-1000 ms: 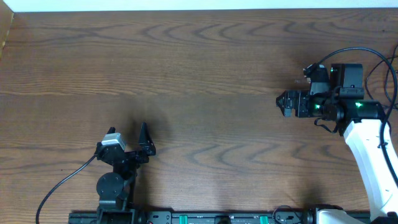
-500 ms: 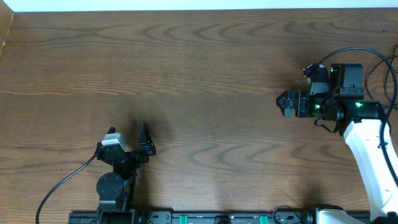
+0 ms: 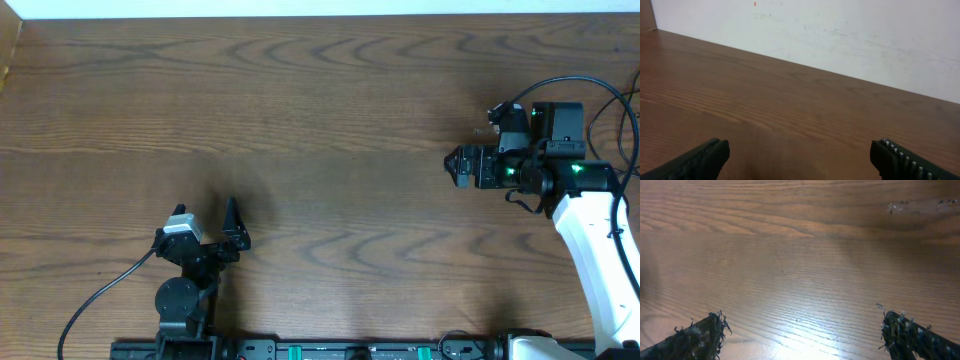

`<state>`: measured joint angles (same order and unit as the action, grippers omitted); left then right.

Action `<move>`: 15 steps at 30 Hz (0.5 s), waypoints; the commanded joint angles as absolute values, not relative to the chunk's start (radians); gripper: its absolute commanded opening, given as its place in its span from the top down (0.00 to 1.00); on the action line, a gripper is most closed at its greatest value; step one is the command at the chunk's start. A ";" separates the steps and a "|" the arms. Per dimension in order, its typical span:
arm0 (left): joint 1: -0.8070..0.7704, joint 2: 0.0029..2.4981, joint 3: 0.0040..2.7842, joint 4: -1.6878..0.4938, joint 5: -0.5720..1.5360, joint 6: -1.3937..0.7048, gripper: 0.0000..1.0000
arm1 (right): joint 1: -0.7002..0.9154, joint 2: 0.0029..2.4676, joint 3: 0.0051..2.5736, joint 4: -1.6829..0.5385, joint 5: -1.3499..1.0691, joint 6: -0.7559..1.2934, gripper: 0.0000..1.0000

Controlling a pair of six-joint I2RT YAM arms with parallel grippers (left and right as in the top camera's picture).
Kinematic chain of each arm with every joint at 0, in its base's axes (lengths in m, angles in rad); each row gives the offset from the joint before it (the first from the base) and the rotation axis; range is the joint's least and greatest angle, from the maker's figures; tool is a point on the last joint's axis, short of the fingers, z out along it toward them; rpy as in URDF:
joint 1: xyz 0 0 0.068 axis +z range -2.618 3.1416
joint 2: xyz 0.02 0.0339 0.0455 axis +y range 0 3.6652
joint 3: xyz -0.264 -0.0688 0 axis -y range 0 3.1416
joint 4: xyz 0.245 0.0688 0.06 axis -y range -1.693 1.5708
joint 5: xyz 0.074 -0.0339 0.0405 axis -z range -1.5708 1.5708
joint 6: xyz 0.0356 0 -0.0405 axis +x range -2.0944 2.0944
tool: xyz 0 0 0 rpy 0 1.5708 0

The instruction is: Untangle cables

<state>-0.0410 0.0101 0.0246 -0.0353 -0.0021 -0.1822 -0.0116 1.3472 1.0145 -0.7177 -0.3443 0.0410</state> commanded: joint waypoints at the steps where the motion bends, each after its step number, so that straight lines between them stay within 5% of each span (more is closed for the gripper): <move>1: -0.038 0.004 0.004 -0.072 -0.010 -0.165 0.05 | -0.006 1.335 1.018 -0.719 -0.350 0.044 0.01; 15: -0.038 0.004 0.004 -0.072 -0.010 -0.165 0.05 | -0.006 1.335 1.018 -0.719 -0.350 0.044 0.01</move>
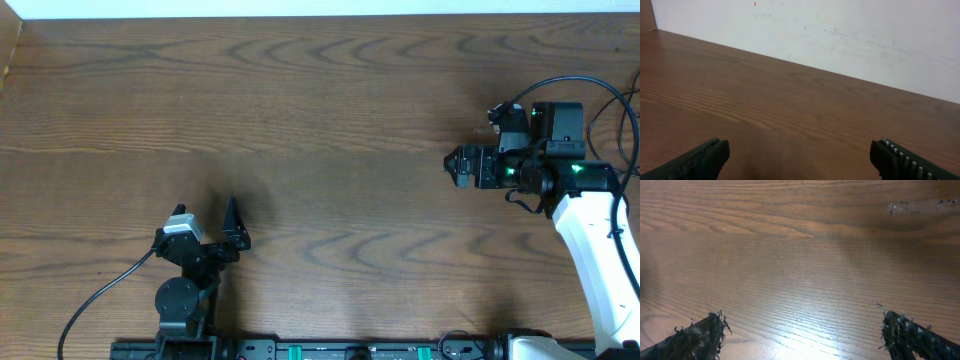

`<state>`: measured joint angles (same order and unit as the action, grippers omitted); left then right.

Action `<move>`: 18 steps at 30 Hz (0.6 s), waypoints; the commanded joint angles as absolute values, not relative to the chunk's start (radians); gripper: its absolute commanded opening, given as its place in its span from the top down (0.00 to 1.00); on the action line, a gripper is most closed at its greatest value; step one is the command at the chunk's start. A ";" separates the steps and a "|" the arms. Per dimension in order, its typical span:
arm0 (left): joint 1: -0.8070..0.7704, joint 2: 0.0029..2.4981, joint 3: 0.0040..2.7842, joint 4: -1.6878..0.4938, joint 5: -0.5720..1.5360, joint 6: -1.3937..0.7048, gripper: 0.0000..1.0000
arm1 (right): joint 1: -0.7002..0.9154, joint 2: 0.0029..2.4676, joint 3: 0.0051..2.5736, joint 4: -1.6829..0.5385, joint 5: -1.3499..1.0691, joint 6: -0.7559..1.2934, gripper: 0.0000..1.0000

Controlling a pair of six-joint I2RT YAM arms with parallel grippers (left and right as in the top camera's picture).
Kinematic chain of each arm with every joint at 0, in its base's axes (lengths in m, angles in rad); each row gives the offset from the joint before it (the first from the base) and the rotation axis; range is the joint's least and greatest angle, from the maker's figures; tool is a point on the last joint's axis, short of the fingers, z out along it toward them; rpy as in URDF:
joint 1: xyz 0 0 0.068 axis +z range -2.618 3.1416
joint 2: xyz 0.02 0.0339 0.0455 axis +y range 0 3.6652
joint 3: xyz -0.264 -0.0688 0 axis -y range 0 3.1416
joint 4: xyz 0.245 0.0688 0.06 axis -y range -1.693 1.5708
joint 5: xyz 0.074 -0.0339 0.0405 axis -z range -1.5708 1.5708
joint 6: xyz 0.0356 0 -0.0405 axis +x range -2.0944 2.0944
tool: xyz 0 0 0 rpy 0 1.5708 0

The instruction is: Untangle cables

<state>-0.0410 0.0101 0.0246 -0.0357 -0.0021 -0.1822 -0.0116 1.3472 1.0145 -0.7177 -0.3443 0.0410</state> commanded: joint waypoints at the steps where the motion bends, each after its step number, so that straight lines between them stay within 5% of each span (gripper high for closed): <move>1: -0.038 0.004 0.004 -0.072 -0.010 -0.165 0.05 | -0.006 1.335 1.018 -0.719 -0.350 0.044 0.01; 18: -0.038 0.004 0.004 -0.072 -0.010 -0.165 0.05 | -0.008 1.334 1.017 -0.751 -0.343 0.044 0.01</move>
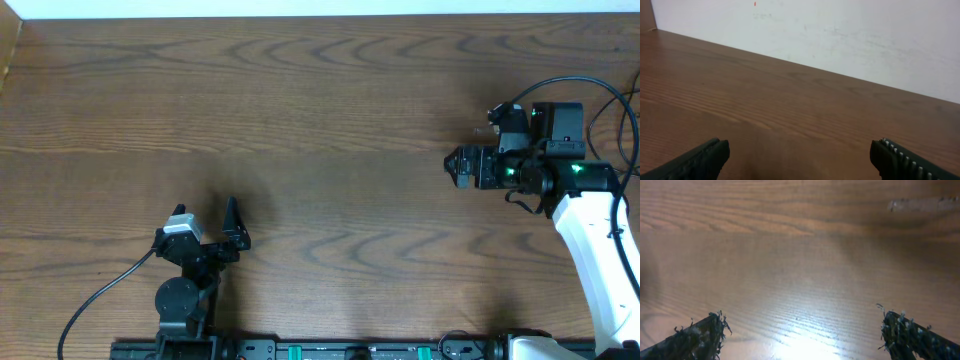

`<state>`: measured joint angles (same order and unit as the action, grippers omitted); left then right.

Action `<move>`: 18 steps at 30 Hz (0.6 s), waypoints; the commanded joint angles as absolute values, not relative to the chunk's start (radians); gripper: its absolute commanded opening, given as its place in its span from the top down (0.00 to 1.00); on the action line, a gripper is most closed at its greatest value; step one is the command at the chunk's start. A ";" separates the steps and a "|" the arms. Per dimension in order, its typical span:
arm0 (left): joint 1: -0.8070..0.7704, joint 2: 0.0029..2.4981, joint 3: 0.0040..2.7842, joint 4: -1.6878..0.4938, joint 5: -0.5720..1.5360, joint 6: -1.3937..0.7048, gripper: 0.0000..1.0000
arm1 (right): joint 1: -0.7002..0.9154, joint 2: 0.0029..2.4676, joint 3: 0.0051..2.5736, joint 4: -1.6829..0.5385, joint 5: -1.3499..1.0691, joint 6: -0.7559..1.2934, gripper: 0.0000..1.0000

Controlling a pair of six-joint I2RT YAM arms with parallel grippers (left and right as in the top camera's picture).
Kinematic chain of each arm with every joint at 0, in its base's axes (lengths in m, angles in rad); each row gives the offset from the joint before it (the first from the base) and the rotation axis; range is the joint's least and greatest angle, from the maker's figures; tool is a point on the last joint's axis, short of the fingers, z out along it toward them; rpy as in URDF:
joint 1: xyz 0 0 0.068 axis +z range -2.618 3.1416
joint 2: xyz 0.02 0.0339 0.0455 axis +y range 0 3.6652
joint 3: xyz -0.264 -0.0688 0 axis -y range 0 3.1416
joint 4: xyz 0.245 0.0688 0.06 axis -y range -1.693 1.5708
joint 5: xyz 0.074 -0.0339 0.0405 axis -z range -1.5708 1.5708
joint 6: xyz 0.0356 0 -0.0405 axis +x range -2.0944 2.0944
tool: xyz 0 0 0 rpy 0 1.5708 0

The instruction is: Untangle cables

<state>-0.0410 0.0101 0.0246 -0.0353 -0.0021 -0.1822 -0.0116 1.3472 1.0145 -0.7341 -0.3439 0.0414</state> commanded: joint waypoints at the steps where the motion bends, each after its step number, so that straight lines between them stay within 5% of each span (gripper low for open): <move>1: -0.038 0.004 0.004 -0.072 -0.010 -0.165 0.05 | -0.008 1.330 1.017 -0.759 -0.334 0.040 0.01; 9: -0.038 0.004 0.004 -0.072 -0.010 -0.165 0.05 | -0.007 1.245 0.944 -0.709 -0.313 0.040 0.01; 18: -0.038 0.004 0.004 -0.072 -0.010 -0.165 0.05 | -0.007 1.028 0.561 -0.395 -0.384 0.057 0.01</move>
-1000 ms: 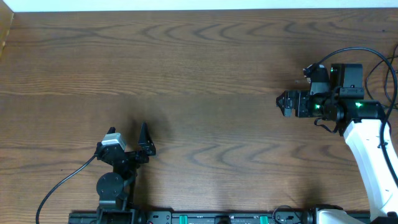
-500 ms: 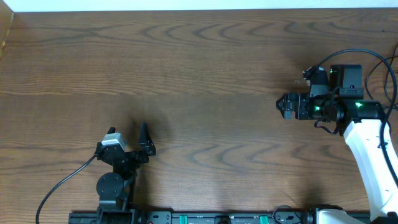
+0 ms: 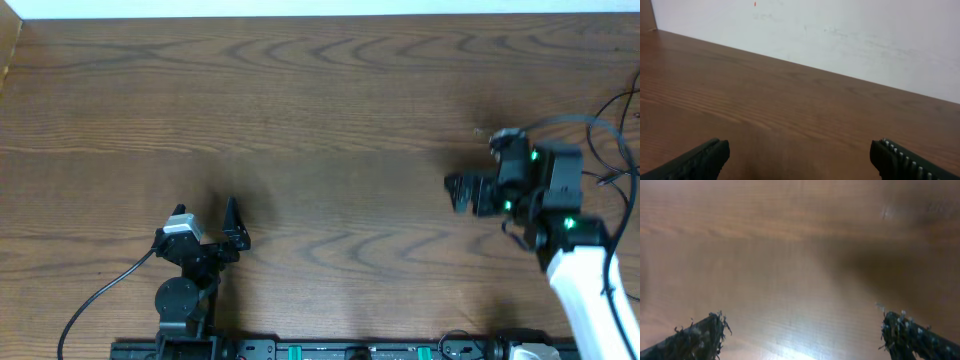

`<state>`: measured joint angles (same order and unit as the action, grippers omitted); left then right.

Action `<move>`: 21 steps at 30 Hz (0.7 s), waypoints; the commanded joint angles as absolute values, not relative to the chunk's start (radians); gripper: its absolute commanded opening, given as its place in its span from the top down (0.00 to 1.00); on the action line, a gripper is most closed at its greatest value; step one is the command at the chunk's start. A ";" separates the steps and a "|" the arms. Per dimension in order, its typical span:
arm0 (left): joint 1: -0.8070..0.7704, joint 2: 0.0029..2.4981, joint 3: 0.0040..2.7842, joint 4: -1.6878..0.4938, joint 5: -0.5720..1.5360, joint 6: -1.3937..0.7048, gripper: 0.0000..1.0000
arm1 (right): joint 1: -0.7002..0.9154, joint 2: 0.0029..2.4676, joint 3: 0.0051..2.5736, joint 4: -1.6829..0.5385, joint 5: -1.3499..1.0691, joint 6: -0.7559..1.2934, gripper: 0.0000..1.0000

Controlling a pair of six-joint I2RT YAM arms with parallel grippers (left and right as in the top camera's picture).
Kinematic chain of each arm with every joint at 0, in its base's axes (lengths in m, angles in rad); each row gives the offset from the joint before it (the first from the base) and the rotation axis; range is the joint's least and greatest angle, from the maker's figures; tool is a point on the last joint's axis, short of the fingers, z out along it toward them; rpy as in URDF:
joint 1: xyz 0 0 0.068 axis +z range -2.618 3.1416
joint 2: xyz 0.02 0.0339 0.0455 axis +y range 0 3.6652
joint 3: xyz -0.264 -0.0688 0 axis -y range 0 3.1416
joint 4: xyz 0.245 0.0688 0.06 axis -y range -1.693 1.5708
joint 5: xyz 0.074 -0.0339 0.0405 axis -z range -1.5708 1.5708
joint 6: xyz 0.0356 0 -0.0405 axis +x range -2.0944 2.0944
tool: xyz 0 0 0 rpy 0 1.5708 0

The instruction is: Untangle cables

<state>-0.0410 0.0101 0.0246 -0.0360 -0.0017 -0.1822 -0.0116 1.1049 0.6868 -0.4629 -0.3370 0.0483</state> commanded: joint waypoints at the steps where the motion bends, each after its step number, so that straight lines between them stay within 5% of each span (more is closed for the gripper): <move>1: -0.038 0.004 0.004 -0.072 -0.010 -0.165 0.05 | -0.007 1.004 0.516 -0.351 -0.391 0.063 0.01; 9: -0.038 0.004 0.004 -0.072 -0.010 -0.165 0.05 | -0.007 0.828 0.222 -0.013 -0.395 0.112 0.01; 21: -0.038 0.004 0.004 -0.072 -0.010 -0.165 0.05 | -0.004 0.526 0.017 0.068 -0.395 0.112 0.01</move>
